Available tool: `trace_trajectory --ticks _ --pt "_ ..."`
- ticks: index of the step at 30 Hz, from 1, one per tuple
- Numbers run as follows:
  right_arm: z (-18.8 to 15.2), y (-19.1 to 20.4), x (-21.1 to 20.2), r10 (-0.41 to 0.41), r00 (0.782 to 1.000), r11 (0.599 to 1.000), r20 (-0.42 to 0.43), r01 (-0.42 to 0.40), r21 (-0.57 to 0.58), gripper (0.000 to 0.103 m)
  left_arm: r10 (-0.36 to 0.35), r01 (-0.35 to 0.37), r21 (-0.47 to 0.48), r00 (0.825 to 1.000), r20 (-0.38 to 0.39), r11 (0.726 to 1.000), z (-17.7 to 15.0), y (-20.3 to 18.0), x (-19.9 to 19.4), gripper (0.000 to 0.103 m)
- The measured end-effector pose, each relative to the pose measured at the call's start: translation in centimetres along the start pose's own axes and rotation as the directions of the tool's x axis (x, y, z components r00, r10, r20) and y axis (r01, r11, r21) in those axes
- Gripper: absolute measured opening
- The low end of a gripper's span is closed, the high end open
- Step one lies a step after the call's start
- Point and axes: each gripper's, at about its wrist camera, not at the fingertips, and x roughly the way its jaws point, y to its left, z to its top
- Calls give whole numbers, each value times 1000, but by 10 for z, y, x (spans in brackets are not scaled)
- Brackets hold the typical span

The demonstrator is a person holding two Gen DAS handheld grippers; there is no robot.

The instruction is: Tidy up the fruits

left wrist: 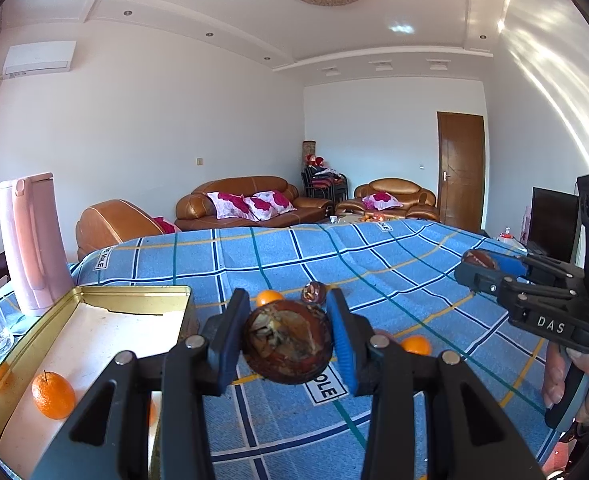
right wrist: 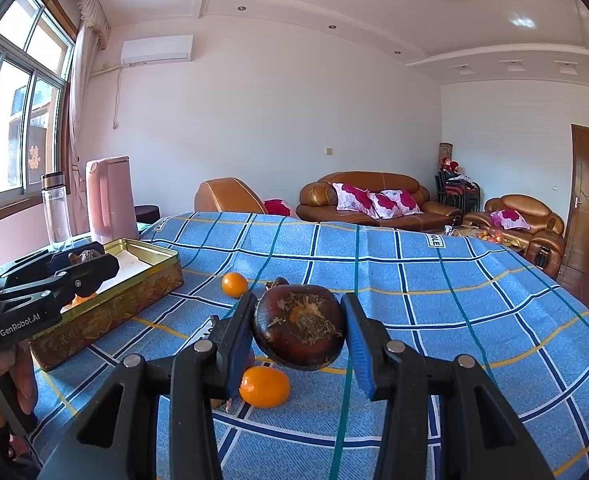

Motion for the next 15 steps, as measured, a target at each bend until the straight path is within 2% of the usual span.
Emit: trace_trajectory --ticks 11,15 --pt "0 4 -10 0 999 1000 46 1 -19 45 19 -19 12 999 49 1000 0 -2 -10 42" --pt "1 5 -8 3 999 1000 39 -2 -24 45 20 -20 3 998 54 1000 1 -1 -11 42"
